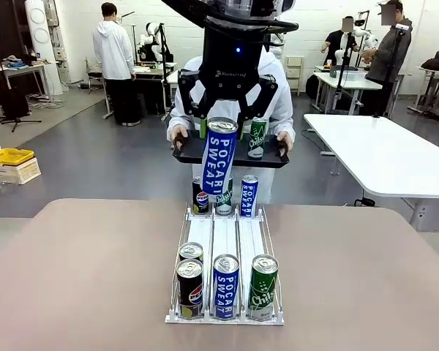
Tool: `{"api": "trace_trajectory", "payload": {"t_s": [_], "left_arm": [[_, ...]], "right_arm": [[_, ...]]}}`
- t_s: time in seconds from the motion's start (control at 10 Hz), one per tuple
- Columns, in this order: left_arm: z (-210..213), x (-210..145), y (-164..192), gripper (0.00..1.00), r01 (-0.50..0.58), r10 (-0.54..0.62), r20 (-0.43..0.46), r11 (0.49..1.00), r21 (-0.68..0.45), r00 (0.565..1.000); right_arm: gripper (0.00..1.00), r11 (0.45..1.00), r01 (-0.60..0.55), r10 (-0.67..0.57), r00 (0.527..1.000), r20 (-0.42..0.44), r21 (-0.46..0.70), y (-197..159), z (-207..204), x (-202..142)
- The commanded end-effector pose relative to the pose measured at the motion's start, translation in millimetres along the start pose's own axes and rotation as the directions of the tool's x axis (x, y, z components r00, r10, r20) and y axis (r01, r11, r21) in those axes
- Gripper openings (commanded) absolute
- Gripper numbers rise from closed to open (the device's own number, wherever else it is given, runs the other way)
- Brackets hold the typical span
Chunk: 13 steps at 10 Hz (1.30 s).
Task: Retrieve and hand over the desired beverage to the person.
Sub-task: Pick up another can of the same type that the person held from the Automatic Can Dispenser, then place the picked can on the Handle tray extended by the person.
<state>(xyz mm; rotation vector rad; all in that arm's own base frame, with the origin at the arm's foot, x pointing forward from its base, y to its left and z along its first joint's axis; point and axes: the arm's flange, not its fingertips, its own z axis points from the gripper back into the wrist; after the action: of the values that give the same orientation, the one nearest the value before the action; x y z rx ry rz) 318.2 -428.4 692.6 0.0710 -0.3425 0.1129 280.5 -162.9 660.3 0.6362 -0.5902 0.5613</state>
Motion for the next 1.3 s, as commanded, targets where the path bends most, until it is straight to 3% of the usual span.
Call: {"api": "trace_trajectory", "payload": {"t_s": [0.0,0.2,0.3,1.2], "left_arm": [[-8.8,9.6,13.5,0.46,0.082,-0.080,0.033,0.996,-0.036,0.996],[-20.7,24.3,25.1,0.46,0.111,-0.107,0.038,0.987,-0.117,0.993],[-6.6,15.9,3.4,0.46,0.070,-0.070,0.019,0.997,-0.031,0.997],[-6.6,15.9,3.4,0.46,0.070,-0.070,0.019,0.997,-0.031,0.997]], "right_arm": [[1.00,1.000,-0.018,0.018,1.000,0.012,0.018,-0.8,-0.4,0.7],[1.00,1.000,-0.018,0.018,1.000,0.012,0.018,-0.8,-0.4,0.7],[1.00,1.000,-0.018,0.018,1.000,0.012,0.018,-0.8,-0.4,0.7],[1.00,1.000,-0.018,0.018,1.000,0.012,0.018,-0.8,-0.4,0.7]]}}
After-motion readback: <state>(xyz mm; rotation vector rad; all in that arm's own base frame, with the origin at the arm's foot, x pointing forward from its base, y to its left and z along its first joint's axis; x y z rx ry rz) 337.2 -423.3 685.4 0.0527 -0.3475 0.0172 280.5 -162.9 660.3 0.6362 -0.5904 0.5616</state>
